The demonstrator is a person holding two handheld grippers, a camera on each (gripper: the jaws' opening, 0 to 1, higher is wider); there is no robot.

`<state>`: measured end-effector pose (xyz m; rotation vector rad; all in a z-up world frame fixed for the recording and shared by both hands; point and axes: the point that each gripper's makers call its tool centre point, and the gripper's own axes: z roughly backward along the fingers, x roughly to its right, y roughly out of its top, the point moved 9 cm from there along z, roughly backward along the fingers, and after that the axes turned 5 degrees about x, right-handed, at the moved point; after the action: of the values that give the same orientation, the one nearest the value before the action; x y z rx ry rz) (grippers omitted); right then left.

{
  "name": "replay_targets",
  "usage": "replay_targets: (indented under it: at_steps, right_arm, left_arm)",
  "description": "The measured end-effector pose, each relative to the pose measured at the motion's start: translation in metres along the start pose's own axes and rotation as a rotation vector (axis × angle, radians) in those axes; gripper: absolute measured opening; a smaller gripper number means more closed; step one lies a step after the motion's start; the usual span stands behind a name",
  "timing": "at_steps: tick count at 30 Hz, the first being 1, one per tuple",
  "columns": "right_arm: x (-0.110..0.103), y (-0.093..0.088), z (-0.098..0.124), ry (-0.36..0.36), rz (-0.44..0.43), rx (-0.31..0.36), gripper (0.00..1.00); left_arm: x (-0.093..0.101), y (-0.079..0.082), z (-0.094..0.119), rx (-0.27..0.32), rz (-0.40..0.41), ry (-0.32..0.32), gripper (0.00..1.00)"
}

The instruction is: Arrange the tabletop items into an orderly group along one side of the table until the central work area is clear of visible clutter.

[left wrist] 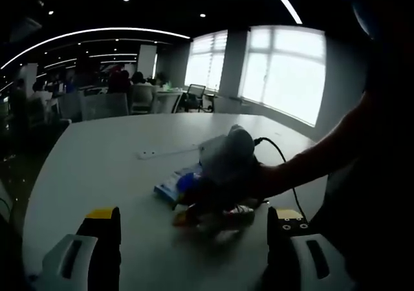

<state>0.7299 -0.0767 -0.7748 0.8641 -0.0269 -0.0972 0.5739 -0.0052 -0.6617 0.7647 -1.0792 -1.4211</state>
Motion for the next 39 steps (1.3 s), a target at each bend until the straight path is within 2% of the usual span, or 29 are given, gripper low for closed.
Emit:
replay_targets:
  at_steps: [14, 24, 28, 33, 39]
  right_arm:
    - [0.001, 0.022, 0.049, -0.059, -0.036, 0.159, 0.18]
    - [-0.002, 0.026, 0.089, -0.111, -0.062, 0.252, 0.18]
    - [-0.005, 0.024, 0.106, -0.13, -0.069, 0.284, 0.18]
    - [-0.013, 0.014, 0.128, -0.151, -0.069, 0.299, 0.18]
    - [-0.017, 0.005, 0.14, -0.168, -0.066, 0.303, 0.18]
  left_arm:
    - [0.008, 0.003, 0.0, 0.008, -0.027, -0.02, 0.92]
    - [0.022, 0.005, -0.005, -0.001, -0.056, -0.063, 0.92]
    - [0.028, 0.007, -0.008, -0.001, -0.069, -0.076, 0.92]
    - [0.035, 0.008, -0.011, 0.005, -0.083, -0.087, 0.91]
    - [0.039, 0.009, -0.012, 0.011, -0.093, -0.094, 0.91]
